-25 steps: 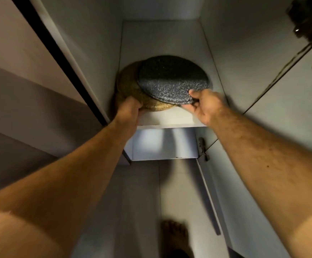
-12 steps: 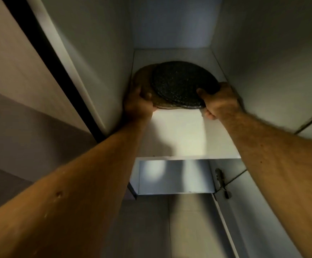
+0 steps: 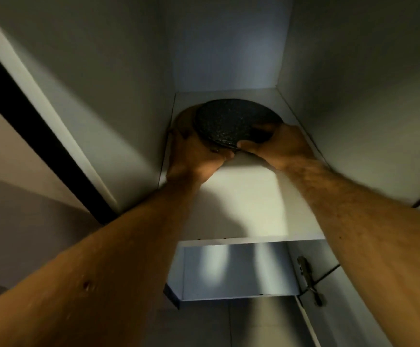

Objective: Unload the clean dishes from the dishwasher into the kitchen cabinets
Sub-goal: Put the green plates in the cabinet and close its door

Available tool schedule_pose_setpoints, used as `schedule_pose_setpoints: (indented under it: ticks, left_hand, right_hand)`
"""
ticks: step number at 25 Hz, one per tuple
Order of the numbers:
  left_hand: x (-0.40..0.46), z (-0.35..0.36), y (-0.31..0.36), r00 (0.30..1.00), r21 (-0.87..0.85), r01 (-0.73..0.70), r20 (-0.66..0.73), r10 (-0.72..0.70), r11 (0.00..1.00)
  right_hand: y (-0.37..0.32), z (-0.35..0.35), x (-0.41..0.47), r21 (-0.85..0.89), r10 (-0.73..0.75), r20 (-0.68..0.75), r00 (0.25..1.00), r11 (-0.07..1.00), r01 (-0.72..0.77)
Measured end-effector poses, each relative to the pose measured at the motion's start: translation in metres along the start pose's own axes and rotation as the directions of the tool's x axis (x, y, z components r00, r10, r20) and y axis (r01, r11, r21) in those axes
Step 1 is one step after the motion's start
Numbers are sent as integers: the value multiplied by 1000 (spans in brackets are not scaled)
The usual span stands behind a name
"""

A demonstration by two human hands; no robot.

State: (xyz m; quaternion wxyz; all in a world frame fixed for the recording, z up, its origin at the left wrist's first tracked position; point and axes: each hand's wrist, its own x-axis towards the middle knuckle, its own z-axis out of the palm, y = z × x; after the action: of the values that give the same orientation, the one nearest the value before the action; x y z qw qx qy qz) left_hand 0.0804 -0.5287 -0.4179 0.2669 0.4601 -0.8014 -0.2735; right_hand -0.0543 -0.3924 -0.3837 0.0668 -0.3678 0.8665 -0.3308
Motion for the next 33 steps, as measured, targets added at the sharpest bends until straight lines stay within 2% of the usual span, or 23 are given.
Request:
schedule_pose_setpoints:
  ticks: [5,7,10,12,14,16,18,20,22,23,25,27,33]
  left_hand:
    - [6,6,-1,998,117,-61,-28,64,991]
    - [9,6,-2,996,221,-80,-12,85,972]
    - [16,7,-4,981,377,-196,76,181,905]
    - [16,6,-2,986,379,-161,104,131,911]
    - [17,3,1,997,330,-75,59,59,941]
    - [20,2,2,997,349,-74,17,73,934]
    - [24,3,1,977,370,-184,-33,210,911]
    - [21,4,4,901,378,-395,-18,433,837]
    - [15,2,10,835,345,-525,32,549,778]
    - [15,2,12,835,333,-531,51,548,779]
    - [19,5,10,873,374,-465,42,487,802]
    - [22,9,7,898,420,-408,22,440,811]
    - [25,15,5,917,396,-372,17,399,840]
  right_hand:
    - [5,1,5,-210,-172,20,985,963,172]
    - [10,4,10,-216,-204,-29,978,957,193]
    - [17,12,21,-168,-203,-133,970,969,180]
    - [20,14,28,-148,-183,-176,967,976,158]
    - [23,15,36,-139,-174,-180,968,979,150]
    - [26,14,40,-138,-182,-176,968,978,159]
    - [26,15,42,-196,-237,-162,958,959,204]
    - [26,18,43,-267,-306,-129,943,927,264]
    - [24,21,44,-310,-332,-94,939,906,289]
    - [24,23,46,-291,-311,-89,946,917,274]
    - [23,25,50,-202,-221,-110,969,960,196]
    - [23,27,52,-171,-191,-125,974,971,168]
    - [23,27,52,-308,-228,-86,970,932,192]
